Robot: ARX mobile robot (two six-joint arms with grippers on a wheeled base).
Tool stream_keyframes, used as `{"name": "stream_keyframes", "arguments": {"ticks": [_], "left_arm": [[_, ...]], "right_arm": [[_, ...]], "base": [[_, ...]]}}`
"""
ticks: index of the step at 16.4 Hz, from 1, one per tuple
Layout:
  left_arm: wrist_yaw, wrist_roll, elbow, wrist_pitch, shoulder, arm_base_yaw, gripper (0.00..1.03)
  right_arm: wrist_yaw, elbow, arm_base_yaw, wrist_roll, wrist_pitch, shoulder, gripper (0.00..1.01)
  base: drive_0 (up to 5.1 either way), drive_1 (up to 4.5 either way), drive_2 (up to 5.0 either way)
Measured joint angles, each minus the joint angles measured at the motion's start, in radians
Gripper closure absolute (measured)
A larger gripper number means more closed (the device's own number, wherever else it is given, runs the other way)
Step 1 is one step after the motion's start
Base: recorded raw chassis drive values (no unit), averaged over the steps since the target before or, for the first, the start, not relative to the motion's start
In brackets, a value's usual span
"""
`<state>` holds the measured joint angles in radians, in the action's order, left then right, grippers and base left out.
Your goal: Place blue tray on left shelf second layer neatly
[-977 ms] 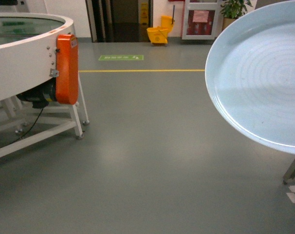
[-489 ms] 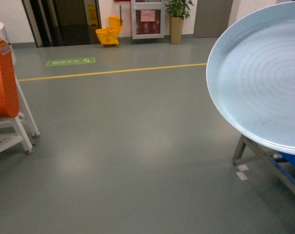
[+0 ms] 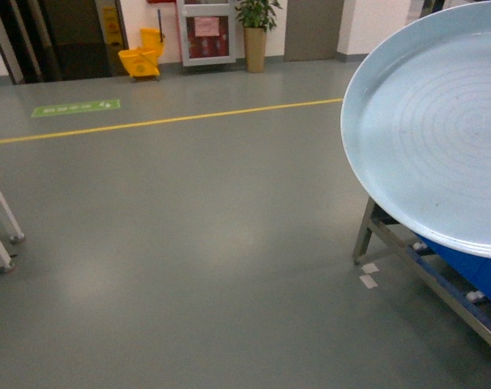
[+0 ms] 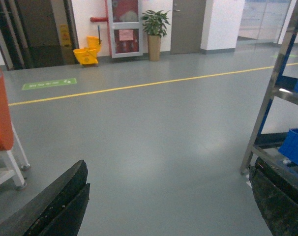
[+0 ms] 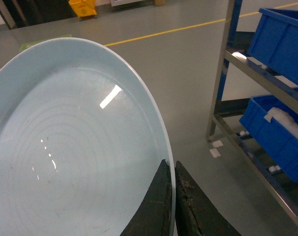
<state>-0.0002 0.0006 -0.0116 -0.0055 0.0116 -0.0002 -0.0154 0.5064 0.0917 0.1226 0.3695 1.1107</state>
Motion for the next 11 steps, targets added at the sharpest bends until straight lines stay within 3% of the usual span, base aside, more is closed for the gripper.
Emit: {"name": "stream_keyframes", "arguments": {"ticks": [11], "left_arm": [[0.0,0.0,0.0,0.0,0.0,0.0,0.05]], "right_arm": [[0.0,0.0,0.0,0.0,0.0,0.0,0.99]], "base": [[-1.6,-1.55,-1.6]]}}
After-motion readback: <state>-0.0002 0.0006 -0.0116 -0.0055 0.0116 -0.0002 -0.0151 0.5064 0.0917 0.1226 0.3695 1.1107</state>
